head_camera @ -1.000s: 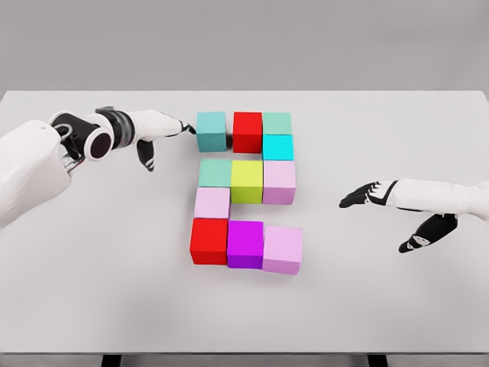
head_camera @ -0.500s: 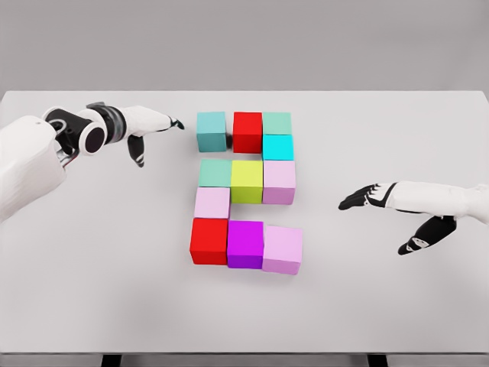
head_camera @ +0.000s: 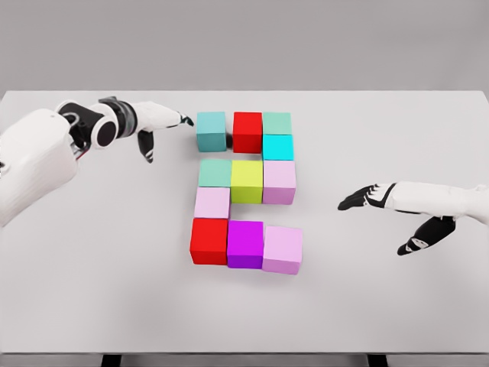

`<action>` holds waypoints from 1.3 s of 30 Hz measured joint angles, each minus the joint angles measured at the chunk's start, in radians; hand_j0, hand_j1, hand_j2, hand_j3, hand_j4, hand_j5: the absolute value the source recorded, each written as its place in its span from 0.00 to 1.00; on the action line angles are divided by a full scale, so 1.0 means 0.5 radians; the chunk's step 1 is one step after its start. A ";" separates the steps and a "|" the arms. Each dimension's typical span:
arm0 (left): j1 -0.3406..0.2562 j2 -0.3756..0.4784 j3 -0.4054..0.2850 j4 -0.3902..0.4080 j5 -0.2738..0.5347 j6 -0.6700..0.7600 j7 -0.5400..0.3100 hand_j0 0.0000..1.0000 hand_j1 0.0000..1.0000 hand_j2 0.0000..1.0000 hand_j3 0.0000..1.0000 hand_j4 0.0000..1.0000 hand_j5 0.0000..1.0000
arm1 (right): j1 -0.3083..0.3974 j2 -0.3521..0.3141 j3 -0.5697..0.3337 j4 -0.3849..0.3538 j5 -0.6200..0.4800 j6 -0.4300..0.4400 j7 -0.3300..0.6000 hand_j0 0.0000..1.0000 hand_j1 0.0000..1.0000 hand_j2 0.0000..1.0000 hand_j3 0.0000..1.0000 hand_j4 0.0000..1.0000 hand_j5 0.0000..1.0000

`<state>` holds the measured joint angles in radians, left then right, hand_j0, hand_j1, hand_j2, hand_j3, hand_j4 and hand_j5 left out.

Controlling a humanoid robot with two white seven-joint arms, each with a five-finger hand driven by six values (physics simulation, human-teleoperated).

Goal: Assemble the squares on the desktop into the number 2

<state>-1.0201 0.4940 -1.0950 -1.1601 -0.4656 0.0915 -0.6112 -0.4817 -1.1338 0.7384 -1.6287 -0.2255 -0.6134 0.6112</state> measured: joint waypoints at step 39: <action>0.028 0.114 0.009 -0.214 0.033 -0.028 0.000 1.00 1.00 1.00 1.00 1.00 1.00 | 0.006 -0.003 0.000 -0.043 0.000 0.000 0.000 1.00 1.00 1.00 1.00 1.00 1.00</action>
<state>-1.0063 0.5512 -1.0906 -1.2671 -0.4492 0.0775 -0.6112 -0.4786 -1.1352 0.7384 -1.6501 -0.2255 -0.6134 0.6112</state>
